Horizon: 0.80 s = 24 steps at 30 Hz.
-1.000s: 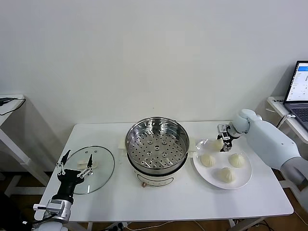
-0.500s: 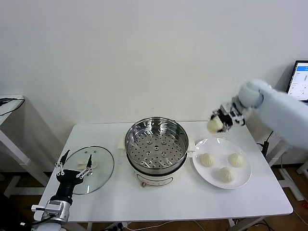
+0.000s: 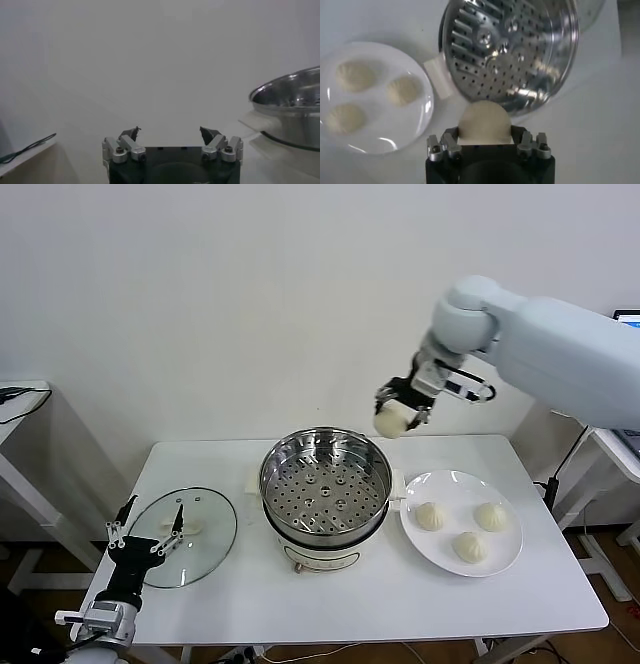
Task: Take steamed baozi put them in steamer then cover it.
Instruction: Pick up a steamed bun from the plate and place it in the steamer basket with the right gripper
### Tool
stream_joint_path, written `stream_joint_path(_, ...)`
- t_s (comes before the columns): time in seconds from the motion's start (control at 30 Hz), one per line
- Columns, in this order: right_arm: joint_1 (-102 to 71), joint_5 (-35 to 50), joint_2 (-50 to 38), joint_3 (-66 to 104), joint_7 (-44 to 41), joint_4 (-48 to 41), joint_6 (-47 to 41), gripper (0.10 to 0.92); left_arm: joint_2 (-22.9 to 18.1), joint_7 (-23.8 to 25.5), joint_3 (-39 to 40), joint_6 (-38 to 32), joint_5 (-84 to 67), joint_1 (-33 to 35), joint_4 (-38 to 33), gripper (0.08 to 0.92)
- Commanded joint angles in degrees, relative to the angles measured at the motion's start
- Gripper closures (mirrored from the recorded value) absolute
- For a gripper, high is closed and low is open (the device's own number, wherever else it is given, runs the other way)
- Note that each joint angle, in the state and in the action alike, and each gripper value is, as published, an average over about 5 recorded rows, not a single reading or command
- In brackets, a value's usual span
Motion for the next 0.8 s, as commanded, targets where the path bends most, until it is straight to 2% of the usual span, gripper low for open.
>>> stream_joint_path(0.03, -0.5, -3.7, 10.9, -3.5, 1.1, -2.7, 9.5, 0.321, 0.1, 0.1, -1.3, 0.1, -0.7, 0.0, 0.1, 0.177)
stream_joint_path(0.8, -16.9, -16.7, 17.9, 6.5, 5.3, -24.5, 13.9, 0.321, 0.5, 0.9, -2.6, -0.2, -1.8, 0.1, 1.2, 0.177)
